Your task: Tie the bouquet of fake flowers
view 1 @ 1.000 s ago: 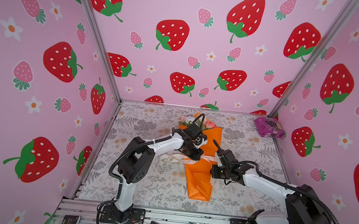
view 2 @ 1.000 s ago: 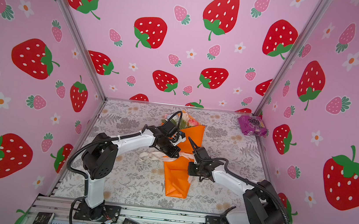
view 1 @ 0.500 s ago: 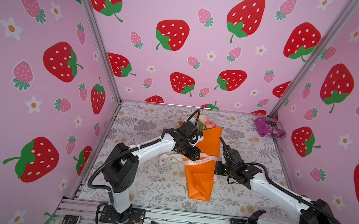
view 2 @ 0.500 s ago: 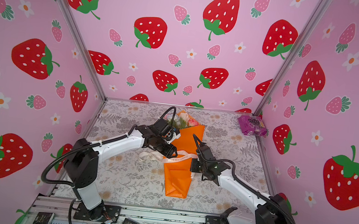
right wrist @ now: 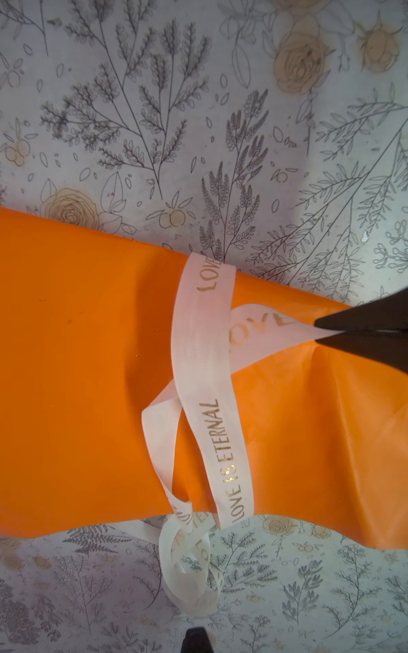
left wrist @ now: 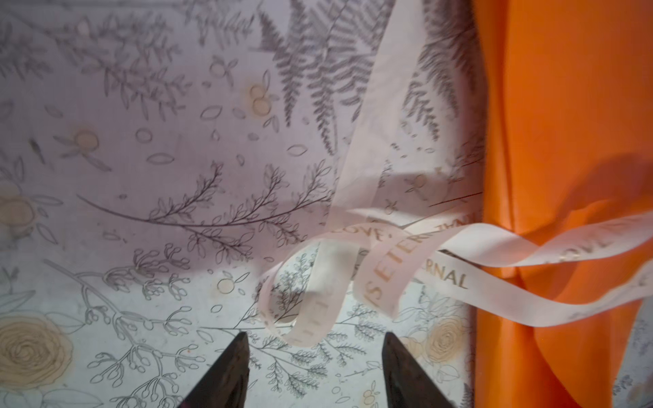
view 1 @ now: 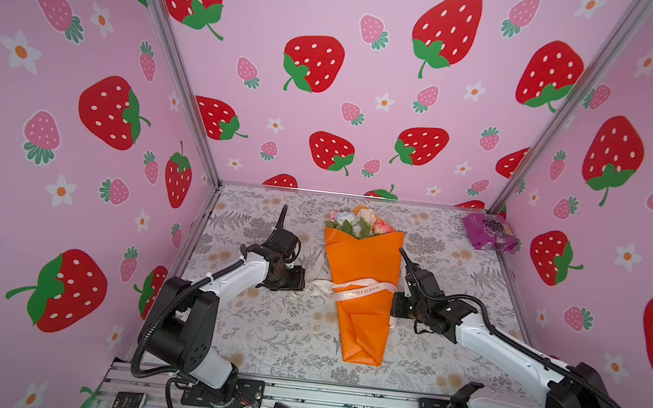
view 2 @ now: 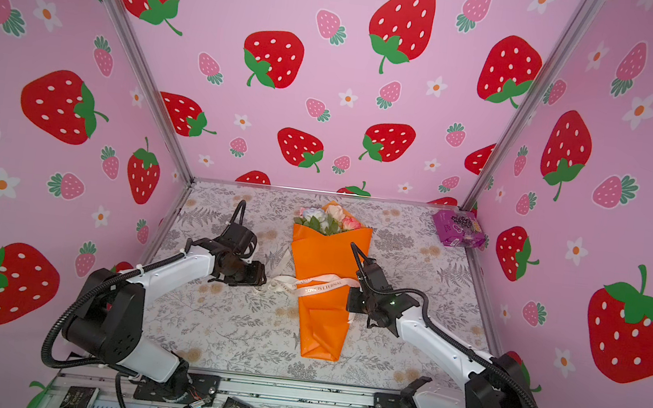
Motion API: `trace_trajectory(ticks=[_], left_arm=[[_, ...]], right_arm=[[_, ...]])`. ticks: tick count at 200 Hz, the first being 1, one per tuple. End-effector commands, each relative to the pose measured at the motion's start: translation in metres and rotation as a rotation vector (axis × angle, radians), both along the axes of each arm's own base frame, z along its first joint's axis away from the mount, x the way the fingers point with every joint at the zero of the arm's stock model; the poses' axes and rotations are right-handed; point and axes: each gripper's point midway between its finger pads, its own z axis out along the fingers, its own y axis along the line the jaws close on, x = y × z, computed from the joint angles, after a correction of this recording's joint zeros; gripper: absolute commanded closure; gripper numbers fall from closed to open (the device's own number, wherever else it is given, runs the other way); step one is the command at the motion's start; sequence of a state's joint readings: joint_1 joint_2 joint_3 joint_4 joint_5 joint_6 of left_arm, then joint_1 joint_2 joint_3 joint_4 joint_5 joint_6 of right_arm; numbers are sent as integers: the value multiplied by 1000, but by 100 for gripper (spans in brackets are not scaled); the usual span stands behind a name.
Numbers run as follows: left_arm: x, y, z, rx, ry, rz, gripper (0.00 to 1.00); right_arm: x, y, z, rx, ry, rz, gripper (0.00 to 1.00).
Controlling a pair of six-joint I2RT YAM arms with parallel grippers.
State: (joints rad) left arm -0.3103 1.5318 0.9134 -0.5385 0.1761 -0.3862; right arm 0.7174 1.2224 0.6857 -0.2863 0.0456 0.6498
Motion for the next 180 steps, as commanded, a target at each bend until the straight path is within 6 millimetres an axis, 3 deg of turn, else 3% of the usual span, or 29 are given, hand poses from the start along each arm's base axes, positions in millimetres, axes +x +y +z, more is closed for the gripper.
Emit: trace_trajectory(ticks=[1,75,104,116,180], left_arm=[[3,10,-6,-16,4,91,40],[17,4,-30,-53,33,111,58],[18,3,-30,-55,34,101,87],[19,3,-24,-52,21,94,100],[24,21,39,2,-160,96,100]], right_arm=[[4,-3,8,-7,-17,-19,100],[1,-9,9,-21,-23,-22,100],[-2,-20,6,-65,-20,-41,100],[-1,-31,6,-103,-22,-70,100],[6,-88,11,-192,-34,-227,100]])
